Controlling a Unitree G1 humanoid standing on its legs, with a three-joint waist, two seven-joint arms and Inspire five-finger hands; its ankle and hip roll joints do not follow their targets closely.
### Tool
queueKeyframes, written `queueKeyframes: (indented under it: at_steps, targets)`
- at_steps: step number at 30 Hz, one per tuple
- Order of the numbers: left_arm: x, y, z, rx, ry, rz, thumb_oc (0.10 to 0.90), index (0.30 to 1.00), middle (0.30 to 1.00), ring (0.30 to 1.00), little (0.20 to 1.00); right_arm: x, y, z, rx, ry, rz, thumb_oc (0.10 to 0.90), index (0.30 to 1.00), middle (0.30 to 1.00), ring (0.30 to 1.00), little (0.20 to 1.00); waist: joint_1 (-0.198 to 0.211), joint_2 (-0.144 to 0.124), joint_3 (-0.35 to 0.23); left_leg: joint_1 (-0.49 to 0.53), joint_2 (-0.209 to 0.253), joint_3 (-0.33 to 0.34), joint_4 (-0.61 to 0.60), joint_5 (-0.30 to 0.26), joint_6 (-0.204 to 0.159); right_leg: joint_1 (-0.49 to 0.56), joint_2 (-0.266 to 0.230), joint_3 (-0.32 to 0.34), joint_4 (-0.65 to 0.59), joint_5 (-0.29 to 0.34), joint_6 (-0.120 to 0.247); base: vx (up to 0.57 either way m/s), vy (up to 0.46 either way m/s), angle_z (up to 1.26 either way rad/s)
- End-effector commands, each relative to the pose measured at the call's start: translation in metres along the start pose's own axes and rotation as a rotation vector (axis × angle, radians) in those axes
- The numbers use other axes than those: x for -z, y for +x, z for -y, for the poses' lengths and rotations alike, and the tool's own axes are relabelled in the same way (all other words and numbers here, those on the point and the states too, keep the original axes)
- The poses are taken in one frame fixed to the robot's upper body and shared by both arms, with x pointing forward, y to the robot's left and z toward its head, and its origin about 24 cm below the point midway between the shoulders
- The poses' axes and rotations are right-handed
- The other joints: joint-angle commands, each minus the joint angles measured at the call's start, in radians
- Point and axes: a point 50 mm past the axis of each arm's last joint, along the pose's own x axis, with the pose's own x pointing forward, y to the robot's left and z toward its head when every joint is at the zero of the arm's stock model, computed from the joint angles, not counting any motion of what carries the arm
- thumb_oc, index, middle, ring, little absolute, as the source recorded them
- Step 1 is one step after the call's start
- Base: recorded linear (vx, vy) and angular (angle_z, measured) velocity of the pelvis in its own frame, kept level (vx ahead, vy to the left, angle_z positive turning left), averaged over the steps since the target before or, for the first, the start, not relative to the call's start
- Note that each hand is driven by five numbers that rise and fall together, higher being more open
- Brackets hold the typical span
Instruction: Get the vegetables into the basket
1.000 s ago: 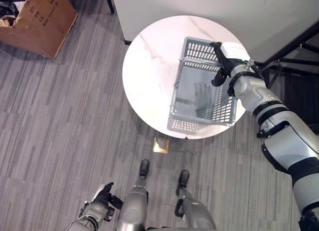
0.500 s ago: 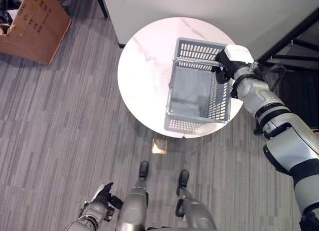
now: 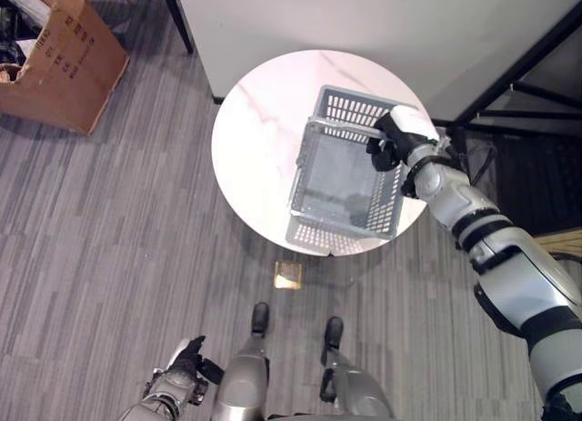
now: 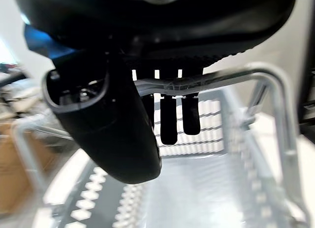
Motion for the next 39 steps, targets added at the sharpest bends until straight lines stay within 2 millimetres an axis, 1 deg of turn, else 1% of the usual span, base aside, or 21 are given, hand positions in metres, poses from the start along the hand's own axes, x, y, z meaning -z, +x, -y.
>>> queueKeyframes:
  at_steps: [1, 2, 3, 4, 5, 10, 11, 13, 15, 16, 18, 19, 21, 22, 24, 26, 31, 33, 36, 37, 39]
  targets:
    - [0.032, -0.005, 0.003, 0.024, 0.077, -0.109, 0.9, 1.0, 1.0, 1.0, 1.0, -0.033, 0.006, 0.047, 0.162, 0.199, 0.18, 0.4, 0.3, 0.3, 0.3, 0.3, -0.028, -0.041, -0.082, -0.007, 0.007, 0.03, 0.0, -0.029, 0.0, -0.052, -0.051, 0.059, 0.068, 0.047, 0.024, 0.08, 0.015, -0.2]
    - [0.039, -0.006, 0.003, 0.03, 0.081, -0.133, 0.9, 1.0, 1.0, 1.0, 1.0, -0.037, -0.005, 0.044, 0.14, 0.27, 0.238, 0.4, 0.3, 0.3, 0.3, 0.3, -0.045, -0.044, -0.099, 0.013, 0.011, 0.04, 0.0, -0.036, 0.0, -0.04, -0.05, 0.063, 0.07, 0.044, 0.026, 0.03, 0.001, -0.18]
    - [0.039, -0.007, 0.003, 0.03, 0.083, -0.133, 0.9, 1.0, 1.0, 1.0, 1.0, -0.036, -0.005, 0.044, 0.14, 0.271, 0.236, 0.4, 0.3, 0.3, 0.3, 0.3, -0.044, -0.044, -0.099, 0.014, 0.011, 0.04, 0.0, -0.036, 0.0, -0.039, -0.05, 0.063, 0.07, 0.044, 0.026, 0.05, 0.001, -0.18]
    - [0.043, -0.008, 0.003, 0.039, 0.095, -0.144, 0.9, 1.0, 1.0, 1.0, 1.0, -0.038, -0.012, 0.043, 0.125, 0.311, 0.268, 0.4, 0.3, 0.3, 0.3, 0.3, -0.054, -0.044, -0.109, 0.025, 0.013, 0.046, 0.0, -0.039, -0.001, -0.033, -0.048, 0.066, 0.069, 0.041, 0.026, 0.04, 0.002, -0.2]
    - [0.049, -0.009, 0.006, 0.057, 0.103, -0.161, 0.9, 1.0, 1.0, 1.0, 1.0, -0.041, -0.024, 0.042, 0.106, 0.352, 0.322, 0.4, 0.3, 0.3, 0.3, 0.3, -0.066, -0.044, -0.125, 0.041, 0.015, 0.055, 0.0, -0.045, -0.001, -0.024, -0.045, 0.073, 0.071, 0.038, 0.026, 0.06, 0.005, -0.19]
    - [0.058, -0.012, 0.01, 0.079, 0.114, -0.182, 0.9, 1.0, 1.0, 1.0, 1.0, -0.044, -0.042, 0.041, 0.062, 0.36, 0.392, 0.4, 0.3, 0.3, 0.3, 0.3, -0.08, -0.039, -0.147, 0.062, 0.02, 0.067, 0.0, -0.051, -0.002, -0.01, -0.042, 0.082, 0.07, 0.033, 0.027, 0.04, 0.0, -0.2]
    - [0.061, -0.014, 0.015, 0.104, 0.112, -0.186, 0.9, 1.0, 1.0, 1.0, 1.0, -0.046, -0.057, 0.044, 0.033, 0.352, 0.442, 0.4, 0.3, 0.3, 0.3, 0.3, -0.096, -0.035, -0.168, 0.086, 0.023, 0.082, 0.0, -0.058, -0.003, 0.006, -0.039, 0.089, 0.067, 0.03, 0.028, 0.06, -0.004, -0.21]
    - [0.063, -0.014, 0.017, 0.113, 0.113, -0.189, 0.9, 1.0, 1.0, 1.0, 1.0, -0.046, -0.063, 0.045, 0.022, 0.345, 0.456, 0.4, 0.3, 0.3, 0.3, 0.3, -0.1, -0.034, -0.174, 0.095, 0.024, 0.087, 0.0, -0.06, -0.004, 0.011, -0.038, 0.091, 0.067, 0.03, 0.029, 0.05, 0.002, -0.07]
    - [0.066, -0.016, 0.021, 0.131, 0.12, -0.192, 0.9, 1.0, 1.0, 1.0, 1.0, -0.046, -0.079, 0.046, -0.005, 0.321, 0.486, 0.4, 0.3, 0.3, 0.3, 0.3, -0.117, -0.026, -0.191, 0.112, 0.028, 0.1, 0.0, -0.066, -0.005, 0.02, -0.038, 0.099, 0.065, 0.031, 0.031, 0.03, 0.01, -0.19]
    - [0.068, -0.017, 0.022, 0.138, 0.116, -0.195, 0.9, 1.0, 1.0, 1.0, 1.0, -0.045, -0.089, 0.047, -0.009, 0.263, 0.499, 0.4, 0.3, 0.3, 0.3, 0.3, -0.13, -0.022, -0.201, 0.121, 0.029, 0.107, 0.0, -0.069, -0.006, 0.024, -0.037, 0.106, 0.062, 0.031, 0.032, 0.02, 0.007, -0.17]
    - [0.069, -0.017, 0.021, 0.136, 0.117, -0.195, 0.9, 1.0, 1.0, 1.0, 1.0, -0.044, -0.1, 0.053, -0.009, 0.106, 0.512, 0.4, 0.3, 0.3, 0.3, 0.3, -0.141, -0.019, -0.208, 0.126, 0.03, 0.112, 0.0, -0.071, -0.006, 0.026, -0.037, 0.11, 0.06, 0.032, 0.034, 0.0, 0.002, -0.04]
    - [0.069, -0.017, 0.021, 0.137, 0.119, -0.194, 0.9, 1.0, 1.0, 1.0, 1.0, -0.044, -0.1, 0.053, -0.009, 0.106, 0.51, 0.4, 0.3, 0.3, 0.3, 0.3, -0.139, -0.018, -0.208, 0.126, 0.03, 0.112, 0.0, -0.071, -0.006, 0.026, -0.037, 0.109, 0.06, 0.032, 0.034, 0.01, 0.009, -0.12]
    - [0.071, -0.018, 0.025, 0.151, 0.132, -0.193, 0.9, 1.0, 1.0, 1.0, 1.0, -0.035, -0.113, 0.05, -0.024, -0.016, 0.484, 0.4, 0.3, 0.3, 0.3, 0.3, -0.162, -0.015, -0.214, 0.135, 0.029, 0.124, 0.0, -0.076, -0.004, 0.025, -0.038, 0.122, 0.061, 0.037, 0.037, 0.02, 0.023, -0.19]
    - [0.071, -0.018, 0.025, 0.155, 0.138, -0.192, 0.9, 1.0, 1.0, 1.0, 1.0, -0.032, -0.116, 0.052, -0.027, -0.094, 0.474, 0.4, 0.3, 0.3, 0.3, 0.3, -0.166, -0.015, -0.215, 0.138, 0.028, 0.128, 0.0, -0.079, -0.003, 0.024, -0.039, 0.126, 0.062, 0.037, 0.039, 0.01, 0.02, -0.12]
    - [0.071, -0.018, 0.025, 0.156, 0.142, -0.191, 0.9, 1.0, 1.0, 1.0, 1.0, -0.029, -0.119, 0.053, -0.02, -0.137, 0.461, 0.4, 0.3, 0.3, 0.3, 0.3, -0.167, -0.013, -0.217, 0.141, 0.028, 0.131, 0.0, -0.081, -0.002, 0.025, -0.039, 0.128, 0.062, 0.037, 0.04, 0.01, 0.019, -0.08]
    - [0.071, -0.019, 0.028, 0.161, 0.144, -0.184, 0.9, 1.0, 1.0, 1.0, 1.0, -0.018, -0.122, 0.051, -0.011, -0.224, 0.416, 0.4, 0.3, 0.3, 0.3, 0.3, -0.176, -0.011, -0.218, 0.148, 0.025, 0.136, 0.0, -0.086, 0.001, 0.024, -0.042, 0.132, 0.066, 0.037, 0.043, 0.01, 0.038, -0.1]
    - [0.073, -0.019, 0.028, 0.164, 0.153, -0.184, 0.9, 1.0, 1.0, 1.0, 1.0, 0.002, -0.127, 0.042, -0.011, -0.301, 0.329, 0.4, 0.3, 0.3, 0.3, 0.3, -0.19, -0.009, -0.215, 0.156, 0.014, 0.142, 0.0, -0.097, 0.012, 0.019, -0.048, 0.145, 0.084, 0.034, 0.05, 0.01, 0.052, -0.07]
    - [0.074, -0.02, 0.028, 0.162, 0.144, -0.189, 0.9, 1.0, 1.0, 1.0, 1.0, 0.015, -0.132, 0.035, -0.026, -0.278, 0.268, 0.4, 0.3, 0.3, 0.3, 0.3, -0.2, -0.013, -0.209, 0.163, 0.004, 0.146, 0.003, -0.105, 0.021, 0.015, -0.054, 0.152, 0.103, 0.032, 0.057, 0.01, 0.095, -0.04]
    - [0.075, -0.02, 0.027, 0.161, 0.15, -0.188, 0.9, 1.0, 1.0, 1.0, 1.0, 0.022, -0.138, 0.032, -0.031, -0.275, 0.235, 0.4, 0.3, 0.3, 0.3, 0.3, -0.203, -0.017, -0.205, 0.169, -0.003, 0.15, 0.007, -0.112, 0.028, 0.011, -0.059, 0.158, 0.123, 0.028, 0.063, 0.0, 0.069, -0.01]
    - [0.073, -0.019, 0.027, 0.162, 0.168, -0.177, 0.9, 1.0, 1.0, 1.0, 1.0, 0.034, -0.144, 0.027, -0.041, -0.25, 0.183, 0.4, 0.3, 0.3, 0.3, 0.3, -0.212, -0.021, -0.201, 0.173, -0.011, 0.153, 0.012, -0.117, 0.033, 0.006, -0.065, 0.164, 0.144, 0.033, 0.07, 0.0, 0.11, -0.07]
    - [0.071, -0.019, 0.026, 0.162, 0.18, -0.17, 0.9, 1.0, 1.0, 1.0, 1.0, 0.041, -0.15, 0.022, -0.051, -0.236, 0.147, 0.4, 0.3, 0.3, 0.3, 0.3, -0.224, -0.025, -0.195, 0.172, -0.018, 0.159, 0.017, -0.12, 0.036, -0.001, -0.071, 0.172, 0.153, 0.052, 0.078, -0.02, 0.104, -0.05]
